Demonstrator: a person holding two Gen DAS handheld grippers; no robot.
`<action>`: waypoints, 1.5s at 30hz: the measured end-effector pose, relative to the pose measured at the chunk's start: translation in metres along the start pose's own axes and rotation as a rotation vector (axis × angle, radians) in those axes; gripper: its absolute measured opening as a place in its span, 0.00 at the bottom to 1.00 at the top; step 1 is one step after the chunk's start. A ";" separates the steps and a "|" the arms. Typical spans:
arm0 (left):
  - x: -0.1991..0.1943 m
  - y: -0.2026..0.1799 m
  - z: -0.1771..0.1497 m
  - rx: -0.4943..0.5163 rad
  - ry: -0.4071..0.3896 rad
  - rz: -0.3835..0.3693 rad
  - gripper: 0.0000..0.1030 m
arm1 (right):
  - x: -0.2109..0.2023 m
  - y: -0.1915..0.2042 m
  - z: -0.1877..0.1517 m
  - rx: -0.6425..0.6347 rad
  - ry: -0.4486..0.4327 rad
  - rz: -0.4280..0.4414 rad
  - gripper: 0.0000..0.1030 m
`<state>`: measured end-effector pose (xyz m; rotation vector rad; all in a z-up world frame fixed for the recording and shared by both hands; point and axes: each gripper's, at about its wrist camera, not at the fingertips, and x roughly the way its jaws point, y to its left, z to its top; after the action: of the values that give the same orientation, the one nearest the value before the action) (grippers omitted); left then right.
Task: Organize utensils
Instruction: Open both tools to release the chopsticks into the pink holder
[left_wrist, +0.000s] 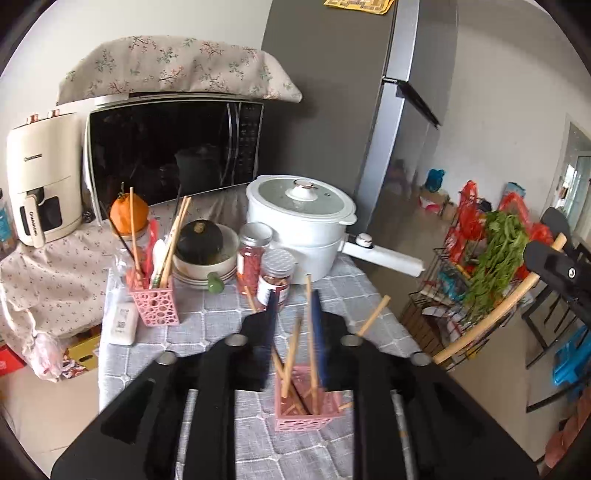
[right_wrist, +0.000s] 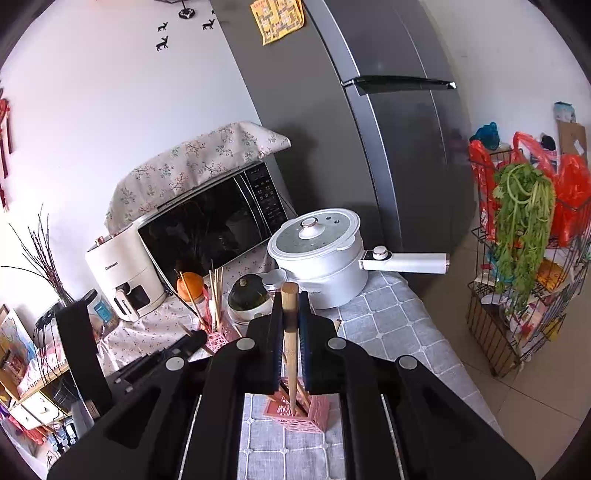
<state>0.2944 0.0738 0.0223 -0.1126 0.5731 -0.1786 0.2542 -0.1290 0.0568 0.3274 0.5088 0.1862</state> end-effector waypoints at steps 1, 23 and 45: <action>-0.002 0.001 0.000 -0.007 -0.010 -0.001 0.31 | 0.006 0.000 -0.001 0.001 0.005 -0.003 0.08; -0.044 0.018 0.014 -0.036 -0.106 0.041 0.57 | 0.066 0.016 -0.022 -0.044 0.052 -0.011 0.19; -0.074 -0.025 -0.046 0.062 -0.024 0.150 0.92 | -0.023 -0.009 -0.076 -0.050 0.054 -0.295 0.79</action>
<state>0.2043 0.0620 0.0269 -0.0115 0.5497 -0.0497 0.1973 -0.1237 0.0014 0.1955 0.5983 -0.0780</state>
